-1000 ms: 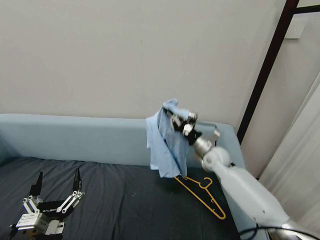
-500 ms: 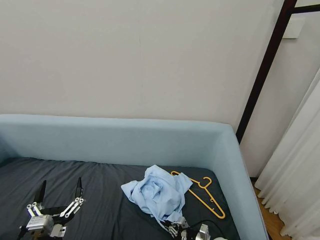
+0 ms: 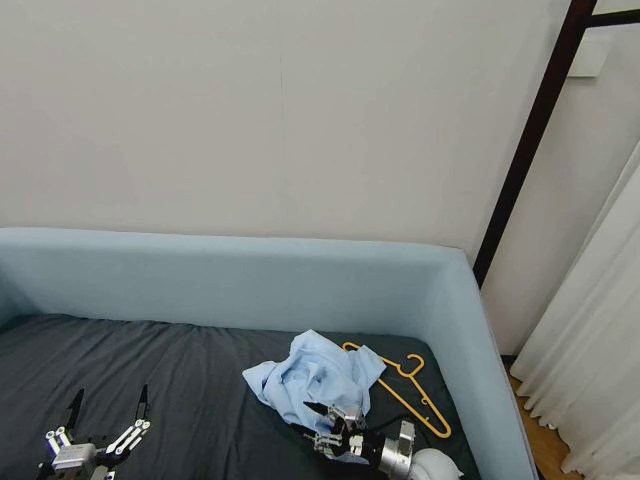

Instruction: Pick up the clothes from the sofa and hang them on the clothes hanger.

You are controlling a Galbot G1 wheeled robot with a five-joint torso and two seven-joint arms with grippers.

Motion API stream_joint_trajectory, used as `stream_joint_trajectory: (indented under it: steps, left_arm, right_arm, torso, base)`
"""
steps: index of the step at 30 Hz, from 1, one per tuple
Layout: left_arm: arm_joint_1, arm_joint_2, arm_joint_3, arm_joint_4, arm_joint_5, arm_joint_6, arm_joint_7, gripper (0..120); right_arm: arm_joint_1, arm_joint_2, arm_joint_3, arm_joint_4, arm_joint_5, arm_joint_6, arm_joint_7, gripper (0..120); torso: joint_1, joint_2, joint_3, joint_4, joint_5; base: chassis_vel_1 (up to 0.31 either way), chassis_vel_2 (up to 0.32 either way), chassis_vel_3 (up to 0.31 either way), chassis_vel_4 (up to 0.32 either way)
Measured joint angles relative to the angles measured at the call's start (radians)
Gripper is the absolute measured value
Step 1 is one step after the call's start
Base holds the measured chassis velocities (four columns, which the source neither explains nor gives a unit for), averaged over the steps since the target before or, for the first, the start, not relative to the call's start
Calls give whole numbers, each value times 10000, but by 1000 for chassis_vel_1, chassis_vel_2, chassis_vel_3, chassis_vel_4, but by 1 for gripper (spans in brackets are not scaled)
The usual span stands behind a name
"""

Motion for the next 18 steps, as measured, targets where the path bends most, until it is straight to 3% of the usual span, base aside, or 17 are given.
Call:
stream_joint_trajectory:
  steps: [1, 4, 5, 8, 12, 14, 18]
  left_arm:
    - [0, 0, 0, 0, 0, 0, 0, 100]
    - [-6, -128, 91, 14, 148, -154, 136, 100]
    - [-6, -128, 91, 14, 148, -154, 136, 100]
    - [21, -241, 135, 27, 265, -324, 187, 100]
    - [56, -344, 209, 89, 343, -445, 196, 100]
    - [71, -459, 274, 134, 432, -552, 197, 100]
    - [97, -531, 304, 133, 464, -603, 195, 100]
  right_arm:
    - [0, 0, 0, 0, 0, 0, 0, 77]
    - [134, -36, 237, 382, 459, -1484, 3653, 91]
    - [134, -36, 237, 382, 459, -1484, 3653, 91]
    - [351, 114, 535, 426, 1525, -3182, 6841, 99]
    - [399, 187, 772, 373, 1969, -4366, 7523, 100]
    - [422, 356, 918, 333, 2102, -5481, 8103, 100]
    - [473, 562, 1033, 227, 2139, -6083, 8474, 100]
  torso:
    - [0, 0, 0, 0, 0]
    - [0, 0, 0, -2, 0]
    - [0, 0, 0, -2, 0]
    - [2, 0, 1, 0, 3]
    - [2, 0, 1, -1, -1]
    - [2, 0, 1, -1, 1]
    - [2, 0, 0, 0, 1]
  base:
    - [0, 0, 0, 0]
    - [0, 0, 0, 0]
    - [0, 0, 0, 0]
    - [0, 0, 0, 0]
    - [0, 0, 0, 0]
    - [0, 0, 0, 0]
    - [0, 0, 0, 0]
